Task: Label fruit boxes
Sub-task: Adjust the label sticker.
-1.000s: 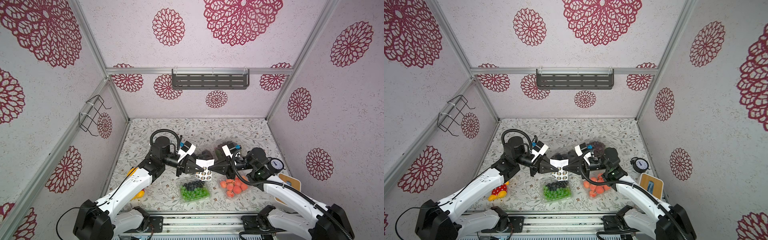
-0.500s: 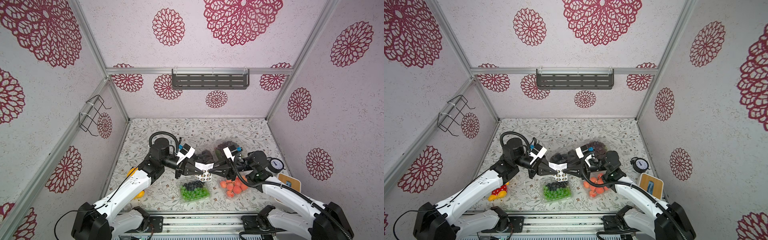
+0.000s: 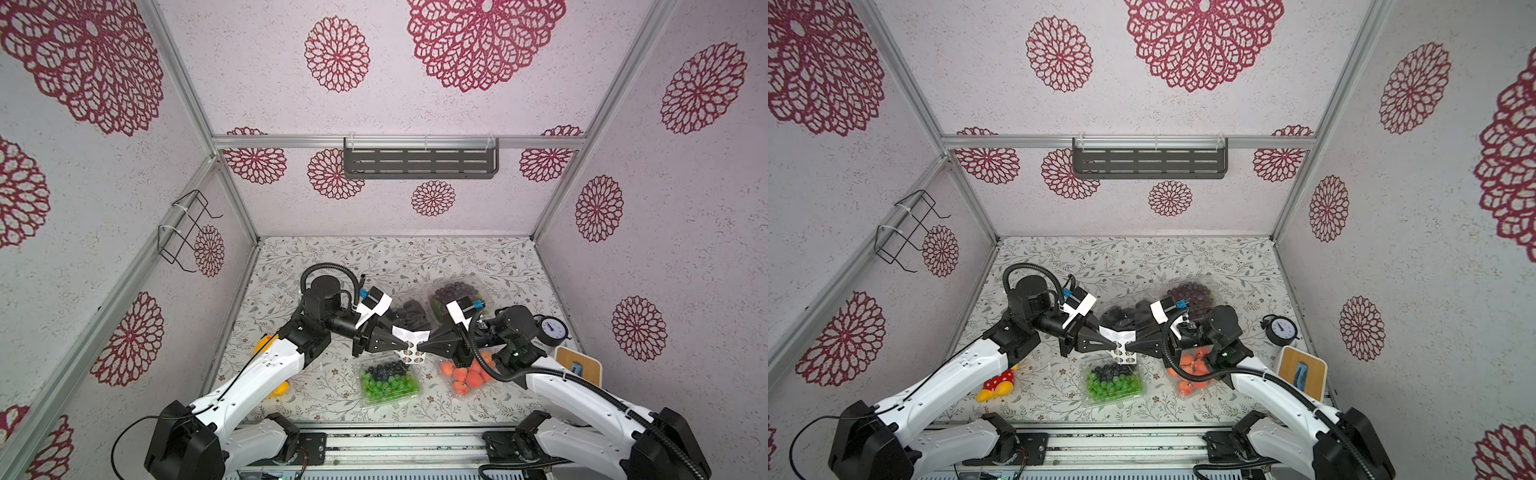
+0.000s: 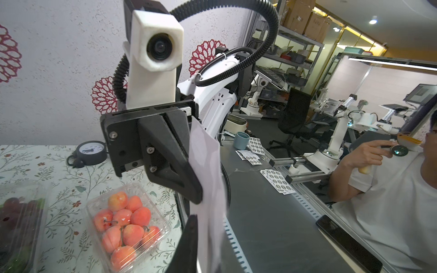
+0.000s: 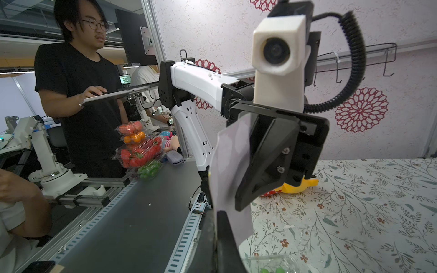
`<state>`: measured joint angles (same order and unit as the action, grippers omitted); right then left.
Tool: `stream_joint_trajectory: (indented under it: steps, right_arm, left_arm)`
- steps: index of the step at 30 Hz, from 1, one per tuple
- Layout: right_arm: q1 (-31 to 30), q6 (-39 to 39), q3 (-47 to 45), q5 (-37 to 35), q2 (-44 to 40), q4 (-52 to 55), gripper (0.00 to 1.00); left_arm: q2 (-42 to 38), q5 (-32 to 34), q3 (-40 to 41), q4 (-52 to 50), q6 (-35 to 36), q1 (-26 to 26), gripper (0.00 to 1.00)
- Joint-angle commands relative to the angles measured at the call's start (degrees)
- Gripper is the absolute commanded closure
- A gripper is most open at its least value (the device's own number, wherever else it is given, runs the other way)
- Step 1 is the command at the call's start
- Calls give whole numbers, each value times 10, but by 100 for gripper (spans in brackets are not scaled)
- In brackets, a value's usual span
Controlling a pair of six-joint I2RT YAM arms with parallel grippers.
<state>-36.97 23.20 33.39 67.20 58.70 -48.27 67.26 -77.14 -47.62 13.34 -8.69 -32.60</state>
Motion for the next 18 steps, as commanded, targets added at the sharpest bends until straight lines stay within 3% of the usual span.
stream_joint_trajectory:
  steps: [1,7,16,18]
  right_arm:
    - [-3,-53,11,1,-21,35,100]
    - [-3,-48,24,-3,-1,39,100]
    - [-3,-49,46,-10,6,59,100]
    - [-3,-49,47,-9,8,60,100]
  left_arm:
    - [-2,4,5,52,-16,-2,79]
    - [6,-18,2,59,-14,-3,83]
    - [21,-33,-41,-146,135,-7,90]
    - [22,-37,-54,-194,169,-6,100]
